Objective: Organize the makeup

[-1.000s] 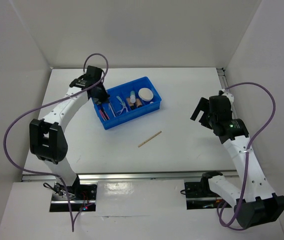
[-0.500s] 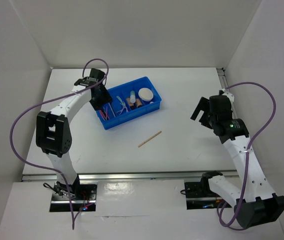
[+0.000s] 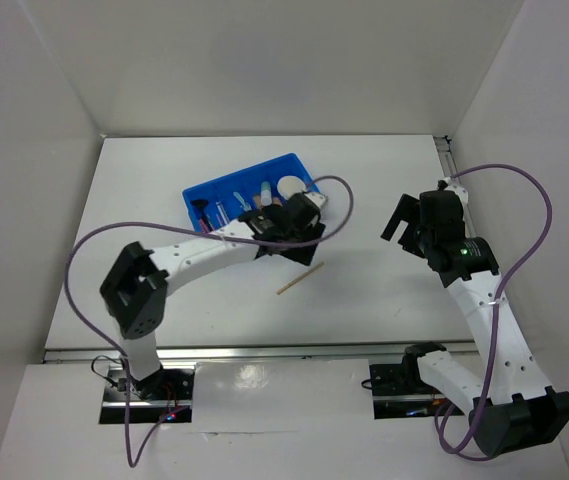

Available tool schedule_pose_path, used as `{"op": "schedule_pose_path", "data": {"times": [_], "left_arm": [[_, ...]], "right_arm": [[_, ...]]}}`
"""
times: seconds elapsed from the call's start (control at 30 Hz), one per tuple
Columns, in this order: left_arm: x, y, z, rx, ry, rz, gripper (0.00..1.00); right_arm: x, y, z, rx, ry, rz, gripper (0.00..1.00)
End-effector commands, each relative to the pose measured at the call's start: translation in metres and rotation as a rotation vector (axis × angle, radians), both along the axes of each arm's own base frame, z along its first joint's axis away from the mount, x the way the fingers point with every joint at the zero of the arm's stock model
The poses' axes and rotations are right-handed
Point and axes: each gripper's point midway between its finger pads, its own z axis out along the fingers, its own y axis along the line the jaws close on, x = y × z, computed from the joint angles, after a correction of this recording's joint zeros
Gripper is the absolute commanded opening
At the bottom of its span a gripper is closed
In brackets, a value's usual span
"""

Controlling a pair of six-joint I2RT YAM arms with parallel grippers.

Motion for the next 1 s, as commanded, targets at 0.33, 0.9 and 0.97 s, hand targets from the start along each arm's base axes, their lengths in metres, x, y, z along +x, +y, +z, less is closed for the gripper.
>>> {"op": "schedule_pose_path", "data": {"times": [0.33,0.9,0.97], "left_arm": [[-0.004,-0.016,-0.123,0.262,0.123,-0.120,0.62],[-0.007,-0.026,-0.085,0.191,0.103,-0.166,0.00],[0.008,-0.021,-0.051,0.156,0.058,-0.100,0.00]], "right_arm": [[0.005,-0.001,0.016,0.011,-0.069,-0.007,1.00],[0.006,0.001,0.008,0.014,-0.050,0.000,1.00],[0.006,0.001,0.008,0.014,-0.049,0.000,1.00]]}}
